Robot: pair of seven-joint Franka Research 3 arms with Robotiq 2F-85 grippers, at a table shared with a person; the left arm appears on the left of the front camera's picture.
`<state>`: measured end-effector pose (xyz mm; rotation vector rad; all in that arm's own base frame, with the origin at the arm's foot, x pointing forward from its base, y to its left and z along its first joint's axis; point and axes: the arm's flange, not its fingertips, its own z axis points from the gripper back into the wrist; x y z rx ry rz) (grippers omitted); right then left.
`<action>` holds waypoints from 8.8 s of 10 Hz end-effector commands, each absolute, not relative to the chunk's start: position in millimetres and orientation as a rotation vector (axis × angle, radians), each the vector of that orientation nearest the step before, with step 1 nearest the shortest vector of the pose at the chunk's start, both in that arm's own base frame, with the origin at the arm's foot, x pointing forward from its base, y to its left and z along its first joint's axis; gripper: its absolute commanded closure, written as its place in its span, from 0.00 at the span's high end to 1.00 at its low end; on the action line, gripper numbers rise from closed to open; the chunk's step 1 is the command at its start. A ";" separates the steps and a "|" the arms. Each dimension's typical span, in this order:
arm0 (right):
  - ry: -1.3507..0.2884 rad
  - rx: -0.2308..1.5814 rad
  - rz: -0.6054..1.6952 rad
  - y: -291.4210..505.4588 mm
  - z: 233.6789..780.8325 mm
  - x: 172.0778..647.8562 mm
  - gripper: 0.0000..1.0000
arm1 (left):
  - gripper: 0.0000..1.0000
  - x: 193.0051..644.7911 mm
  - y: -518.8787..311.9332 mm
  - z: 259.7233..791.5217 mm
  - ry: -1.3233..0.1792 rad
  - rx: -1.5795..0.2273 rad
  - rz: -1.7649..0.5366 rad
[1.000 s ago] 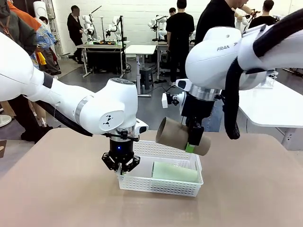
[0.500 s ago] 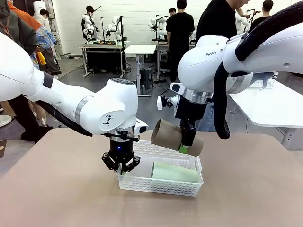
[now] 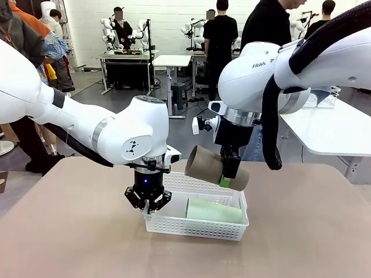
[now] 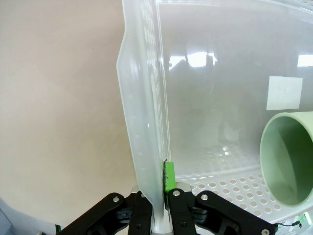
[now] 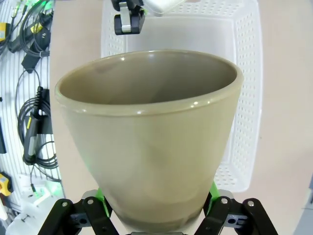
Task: Clean and organize the cups into the basket.
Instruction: Pick up the Reusable plastic cup from the right side of the table and stack it inside the Organizing basket in the center of the table.
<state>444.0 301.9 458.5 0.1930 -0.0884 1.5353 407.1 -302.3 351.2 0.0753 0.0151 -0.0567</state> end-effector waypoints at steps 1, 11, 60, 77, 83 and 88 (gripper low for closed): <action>-0.114 0.129 1.552 310.1 434.7 448.1 0.82 | 0.00 406.0 -303.1 349.7 0.015 0.081 -0.062; -0.031 0.224 1.597 311.1 347.8 492.7 0.82 | 0.00 406.0 -303.1 349.7 0.015 0.081 -0.062; -0.874 1.031 1.253 -105.7 358.3 406.9 1.00 | 0.00 406.0 -303.1 349.7 0.015 0.081 -0.062; -0.811 1.018 1.271 -57.4 267.0 503.9 1.00 | 0.00 406.0 -303.1 349.7 0.015 0.081 -0.062; -0.808 1.049 1.367 -28.6 258.3 507.6 1.00 | 0.00 406.0 -303.1 349.7 0.015 0.081 -0.062; -0.739 1.090 1.483 -15.6 255.0 503.6 1.00 | 0.00 406.0 -303.1 349.7 0.015 0.081 -0.062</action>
